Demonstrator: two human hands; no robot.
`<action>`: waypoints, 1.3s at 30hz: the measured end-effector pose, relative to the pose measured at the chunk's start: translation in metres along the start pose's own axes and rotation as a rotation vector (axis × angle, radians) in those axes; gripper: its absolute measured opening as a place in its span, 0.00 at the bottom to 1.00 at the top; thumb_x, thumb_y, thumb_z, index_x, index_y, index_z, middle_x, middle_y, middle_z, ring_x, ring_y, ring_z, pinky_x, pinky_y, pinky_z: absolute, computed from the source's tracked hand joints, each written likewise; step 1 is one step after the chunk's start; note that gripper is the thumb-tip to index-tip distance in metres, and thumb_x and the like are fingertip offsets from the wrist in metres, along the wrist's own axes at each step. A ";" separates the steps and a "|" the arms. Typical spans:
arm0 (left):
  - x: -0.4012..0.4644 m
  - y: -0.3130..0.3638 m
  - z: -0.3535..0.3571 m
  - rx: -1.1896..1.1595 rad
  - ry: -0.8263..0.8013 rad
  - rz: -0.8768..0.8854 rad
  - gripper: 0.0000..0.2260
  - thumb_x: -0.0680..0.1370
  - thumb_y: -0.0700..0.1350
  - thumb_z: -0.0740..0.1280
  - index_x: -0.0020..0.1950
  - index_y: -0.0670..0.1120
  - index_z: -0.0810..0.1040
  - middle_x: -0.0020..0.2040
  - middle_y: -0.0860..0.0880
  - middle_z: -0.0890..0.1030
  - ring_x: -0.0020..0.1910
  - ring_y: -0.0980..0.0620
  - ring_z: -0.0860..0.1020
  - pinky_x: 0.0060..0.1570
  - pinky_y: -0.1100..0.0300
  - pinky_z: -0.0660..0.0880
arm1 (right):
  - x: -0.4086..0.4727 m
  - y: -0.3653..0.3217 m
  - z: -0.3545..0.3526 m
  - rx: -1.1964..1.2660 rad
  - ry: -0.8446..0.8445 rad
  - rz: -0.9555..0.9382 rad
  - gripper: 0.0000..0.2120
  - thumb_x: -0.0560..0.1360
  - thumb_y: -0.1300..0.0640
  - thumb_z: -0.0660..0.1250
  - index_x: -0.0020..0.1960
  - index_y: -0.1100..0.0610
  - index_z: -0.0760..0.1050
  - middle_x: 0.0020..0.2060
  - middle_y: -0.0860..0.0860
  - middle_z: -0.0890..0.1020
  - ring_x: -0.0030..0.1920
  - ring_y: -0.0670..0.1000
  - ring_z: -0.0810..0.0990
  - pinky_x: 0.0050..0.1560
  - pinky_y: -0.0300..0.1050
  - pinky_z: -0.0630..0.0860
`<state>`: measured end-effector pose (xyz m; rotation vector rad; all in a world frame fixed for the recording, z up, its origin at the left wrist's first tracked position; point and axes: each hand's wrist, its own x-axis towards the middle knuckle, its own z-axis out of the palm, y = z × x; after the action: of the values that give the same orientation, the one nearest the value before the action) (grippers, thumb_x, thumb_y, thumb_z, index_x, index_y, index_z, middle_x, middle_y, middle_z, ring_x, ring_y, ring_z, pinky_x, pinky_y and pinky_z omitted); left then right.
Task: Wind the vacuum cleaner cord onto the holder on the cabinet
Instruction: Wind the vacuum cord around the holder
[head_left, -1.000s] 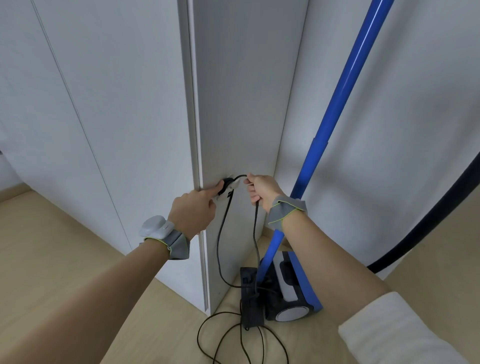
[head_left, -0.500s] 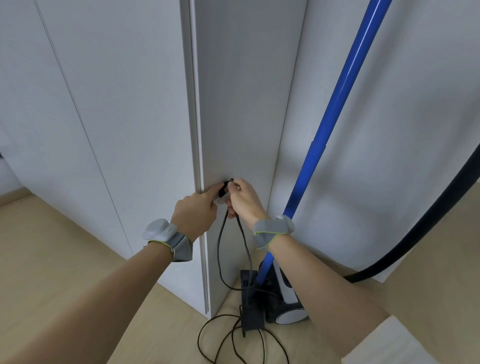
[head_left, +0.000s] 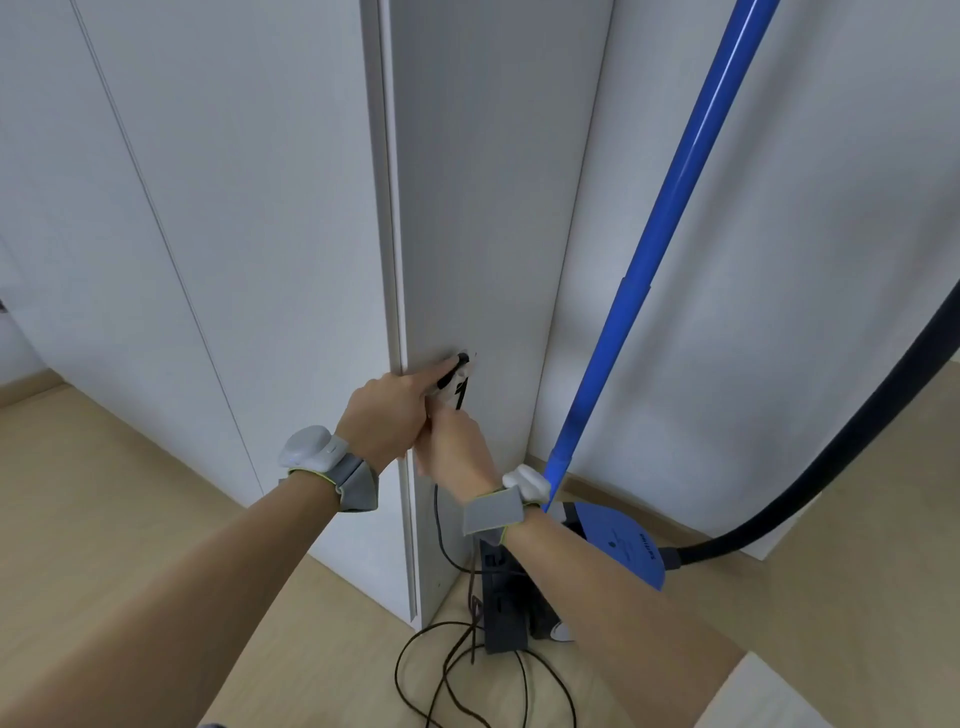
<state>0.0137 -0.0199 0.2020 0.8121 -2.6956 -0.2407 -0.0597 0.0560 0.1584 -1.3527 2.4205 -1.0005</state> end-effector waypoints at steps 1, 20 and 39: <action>0.000 -0.001 0.001 0.056 -0.013 0.000 0.30 0.81 0.39 0.50 0.76 0.68 0.63 0.35 0.48 0.75 0.31 0.45 0.75 0.43 0.54 0.79 | -0.003 0.000 0.007 -0.023 -0.010 0.012 0.08 0.78 0.61 0.57 0.52 0.58 0.74 0.42 0.60 0.85 0.44 0.63 0.83 0.47 0.55 0.80; -0.003 0.005 0.002 0.154 0.029 -0.022 0.24 0.82 0.46 0.52 0.73 0.70 0.67 0.36 0.48 0.78 0.38 0.44 0.81 0.43 0.54 0.78 | -0.087 0.118 0.059 -0.032 -0.650 0.185 0.18 0.85 0.48 0.56 0.44 0.55 0.77 0.33 0.45 0.75 0.34 0.42 0.73 0.34 0.34 0.66; -0.002 0.004 0.001 0.145 -0.004 -0.036 0.25 0.82 0.45 0.51 0.73 0.71 0.66 0.37 0.49 0.79 0.34 0.46 0.77 0.45 0.54 0.78 | -0.147 0.079 0.129 -0.118 -0.964 0.206 0.28 0.84 0.44 0.54 0.42 0.67 0.75 0.32 0.56 0.71 0.35 0.57 0.72 0.35 0.48 0.65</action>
<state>0.0135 -0.0155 0.2015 0.9026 -2.7287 -0.0546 0.0301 0.1433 -0.0114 -1.1826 1.8082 -0.0728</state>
